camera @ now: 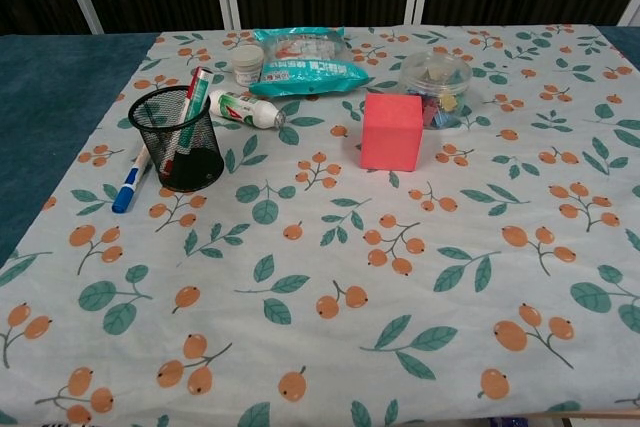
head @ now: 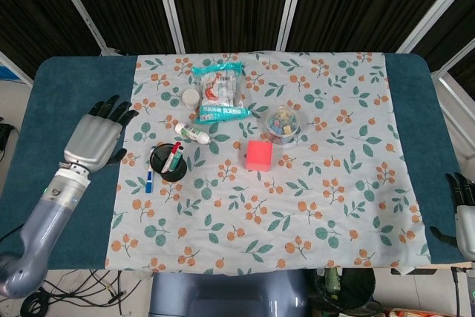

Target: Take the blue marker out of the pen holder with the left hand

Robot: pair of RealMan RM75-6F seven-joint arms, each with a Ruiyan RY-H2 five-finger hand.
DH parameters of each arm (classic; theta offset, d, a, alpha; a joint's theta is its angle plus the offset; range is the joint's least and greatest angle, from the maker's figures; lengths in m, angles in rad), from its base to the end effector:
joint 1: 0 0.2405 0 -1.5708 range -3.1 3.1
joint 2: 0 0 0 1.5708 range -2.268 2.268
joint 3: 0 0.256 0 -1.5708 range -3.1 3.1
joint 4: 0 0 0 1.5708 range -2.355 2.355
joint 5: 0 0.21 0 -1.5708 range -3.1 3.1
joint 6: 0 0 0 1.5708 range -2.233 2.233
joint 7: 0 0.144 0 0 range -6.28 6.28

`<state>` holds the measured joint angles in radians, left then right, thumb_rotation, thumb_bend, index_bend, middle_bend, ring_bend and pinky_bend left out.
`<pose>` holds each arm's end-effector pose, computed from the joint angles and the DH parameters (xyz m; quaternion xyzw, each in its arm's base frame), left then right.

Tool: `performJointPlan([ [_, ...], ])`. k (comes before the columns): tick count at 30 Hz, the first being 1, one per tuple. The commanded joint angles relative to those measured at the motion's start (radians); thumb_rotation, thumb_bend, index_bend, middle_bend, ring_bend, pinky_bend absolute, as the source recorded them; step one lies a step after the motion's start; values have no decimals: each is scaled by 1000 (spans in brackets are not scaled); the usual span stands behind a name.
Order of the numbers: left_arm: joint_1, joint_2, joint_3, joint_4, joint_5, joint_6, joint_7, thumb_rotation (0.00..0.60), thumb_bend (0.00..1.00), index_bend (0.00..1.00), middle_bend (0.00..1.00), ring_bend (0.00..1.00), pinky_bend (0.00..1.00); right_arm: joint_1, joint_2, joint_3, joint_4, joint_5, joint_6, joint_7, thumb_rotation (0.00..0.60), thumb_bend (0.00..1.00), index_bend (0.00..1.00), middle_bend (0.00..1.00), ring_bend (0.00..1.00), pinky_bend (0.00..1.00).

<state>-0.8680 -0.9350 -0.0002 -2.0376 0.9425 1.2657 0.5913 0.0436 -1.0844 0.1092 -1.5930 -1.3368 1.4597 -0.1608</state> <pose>-0.1273 0.3222 0.1565 -0.7363 -0.2422 -0.3153 0.5475 -0.3420 -0.1782 0.1876 0.5642 -0.3644 0.2942 0.6800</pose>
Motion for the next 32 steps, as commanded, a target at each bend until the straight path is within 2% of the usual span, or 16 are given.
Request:
performJointPlan([
  [1,210,31,103,-77,302,254,-18,600,227,137,69,0,101,-1,2,-1,-5,-6,6,4,600,13,72,93,162,174],
  [4,305,29,143,-35,398,318,-91,600,215,109,49,0,79,-3,5,-2,-11,-14,10,10,600,13,72,93,162,174],
  [7,385,-5,155,46,456,364,-224,600,212,99,41,0,75,-5,9,-4,-19,-22,16,14,600,13,71,93,162,174],
  [10,441,-29,162,117,467,361,-358,600,212,98,36,0,75,-8,13,-6,-27,-29,22,15,600,13,72,93,162,174],
  [14,483,-49,171,183,464,323,-440,600,212,98,30,0,69,-9,17,-7,-34,-34,27,15,600,13,72,93,162,174],
  [19,516,-76,148,237,465,290,-511,600,209,98,28,0,60,-12,21,-5,-40,-36,34,18,600,13,71,93,162,174],
  [25,549,-52,118,213,497,307,-520,600,208,98,27,0,59,-14,24,-5,-48,-45,42,22,600,13,72,93,162,174],
  [32,573,-15,105,162,497,270,-497,600,208,97,27,0,59,-17,32,-11,-64,-61,49,21,600,13,72,93,162,174],
])
